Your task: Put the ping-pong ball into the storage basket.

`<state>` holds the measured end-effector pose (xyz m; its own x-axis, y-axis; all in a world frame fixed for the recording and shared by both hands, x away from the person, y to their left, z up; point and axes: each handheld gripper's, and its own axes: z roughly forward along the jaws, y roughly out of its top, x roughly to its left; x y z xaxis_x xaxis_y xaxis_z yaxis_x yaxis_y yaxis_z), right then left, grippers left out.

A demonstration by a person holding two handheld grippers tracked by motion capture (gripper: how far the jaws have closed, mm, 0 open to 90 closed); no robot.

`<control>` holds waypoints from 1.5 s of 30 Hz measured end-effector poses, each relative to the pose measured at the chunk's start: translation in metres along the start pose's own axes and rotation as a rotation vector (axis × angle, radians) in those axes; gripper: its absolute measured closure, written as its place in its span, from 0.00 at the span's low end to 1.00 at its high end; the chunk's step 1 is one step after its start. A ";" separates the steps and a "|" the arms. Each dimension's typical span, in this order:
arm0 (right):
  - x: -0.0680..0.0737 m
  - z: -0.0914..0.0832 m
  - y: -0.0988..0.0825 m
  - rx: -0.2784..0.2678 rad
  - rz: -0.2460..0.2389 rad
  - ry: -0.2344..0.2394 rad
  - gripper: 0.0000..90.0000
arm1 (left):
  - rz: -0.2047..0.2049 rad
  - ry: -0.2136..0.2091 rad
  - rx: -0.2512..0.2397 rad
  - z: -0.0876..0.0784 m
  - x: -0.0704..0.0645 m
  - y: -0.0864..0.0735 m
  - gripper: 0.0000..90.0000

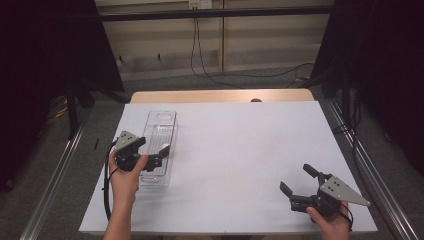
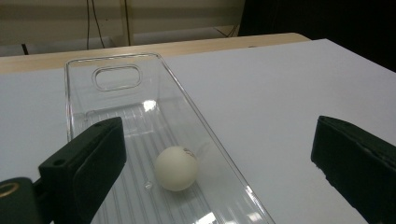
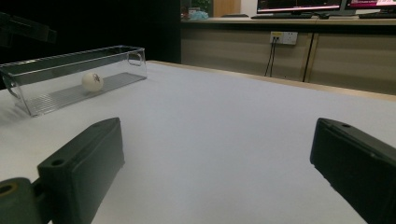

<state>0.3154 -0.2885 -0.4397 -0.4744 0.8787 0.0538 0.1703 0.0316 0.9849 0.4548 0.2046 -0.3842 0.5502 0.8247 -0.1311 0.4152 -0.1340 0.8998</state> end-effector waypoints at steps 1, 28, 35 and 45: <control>0.000 0.000 0.000 0.000 0.000 0.000 0.03 | 0.000 0.001 0.000 0.000 0.000 0.000 0.04; 0.000 0.000 0.000 -0.004 0.008 -0.009 0.03 | 0.031 -0.008 -0.053 -0.012 -0.007 -0.014 0.04; 0.000 0.000 -0.001 0.003 0.007 0.001 0.03 | 0.043 -0.009 -0.058 -0.016 -0.009 -0.020 0.04; 0.000 0.001 -0.001 -0.003 0.013 -0.007 0.03 | 0.048 -0.042 -0.060 -0.019 -0.013 -0.028 0.04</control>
<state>0.3159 -0.2886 -0.4407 -0.4660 0.8823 0.0655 0.1737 0.0187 0.9846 0.4225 0.2084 -0.3997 0.5992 0.7939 -0.1034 0.3444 -0.1390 0.9285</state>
